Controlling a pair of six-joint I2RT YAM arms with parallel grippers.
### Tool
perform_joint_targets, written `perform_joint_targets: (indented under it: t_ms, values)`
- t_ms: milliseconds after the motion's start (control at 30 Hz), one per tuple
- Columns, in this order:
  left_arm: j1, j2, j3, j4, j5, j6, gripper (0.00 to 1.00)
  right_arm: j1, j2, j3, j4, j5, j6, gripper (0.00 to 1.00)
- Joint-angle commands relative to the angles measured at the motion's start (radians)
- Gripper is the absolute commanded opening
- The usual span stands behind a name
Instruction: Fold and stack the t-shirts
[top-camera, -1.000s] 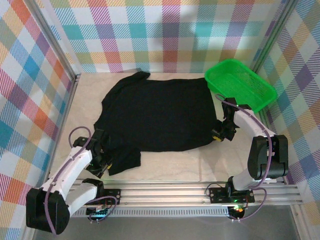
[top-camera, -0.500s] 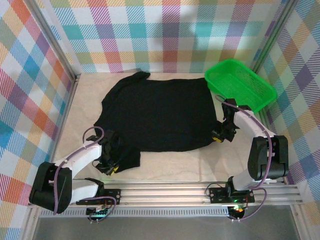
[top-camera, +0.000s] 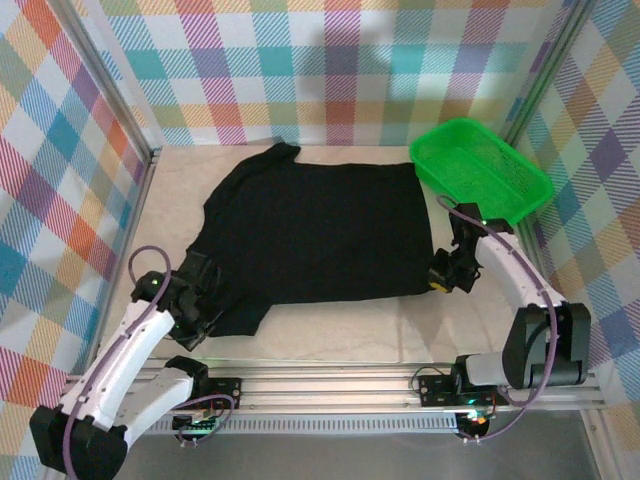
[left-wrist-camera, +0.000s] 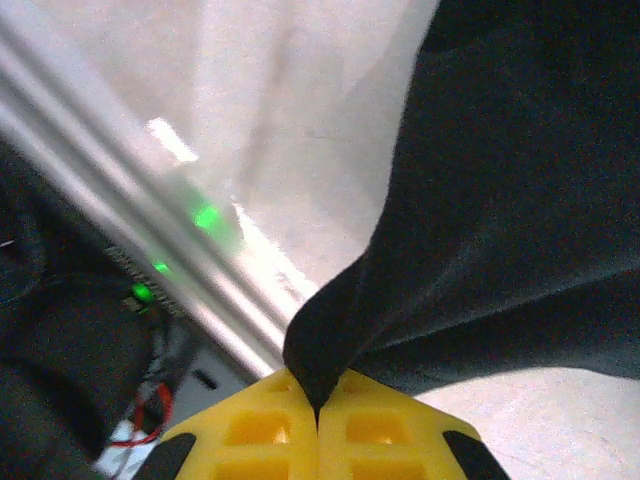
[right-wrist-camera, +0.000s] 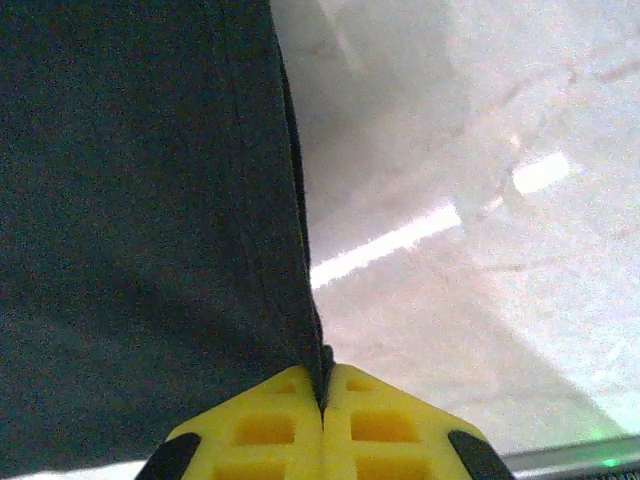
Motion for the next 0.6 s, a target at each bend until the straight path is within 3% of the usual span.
perform_joint_targets:
  t_ms: [0, 133, 267, 367, 567]
  values:
    - [-0.013, -0.039, 0.012, -0.234, -0.05, -0.054, 0.0, 0.005, -0.053, -0.043, -0.113, -0.016, -0.001, 0.0]
    - [-0.012, -0.063, -0.018, -0.204, -0.023, -0.053, 0.0, 0.008, -0.111, -0.129, -0.108, -0.049, 0.011, 0.0]
    - [-0.012, -0.026, 0.01, -0.086, -0.004, -0.048, 0.0, 0.007, -0.079, -0.104, -0.094, -0.074, 0.045, 0.0]
    - [-0.011, 0.062, 0.107, -0.02, -0.051, -0.039, 0.0, 0.007, -0.041, -0.066, -0.075, -0.085, 0.076, 0.0]
    - [0.014, 0.303, 0.326, 0.175, -0.039, -0.004, 0.0, 0.006, 0.054, 0.086, -0.064, -0.047, 0.121, 0.0]
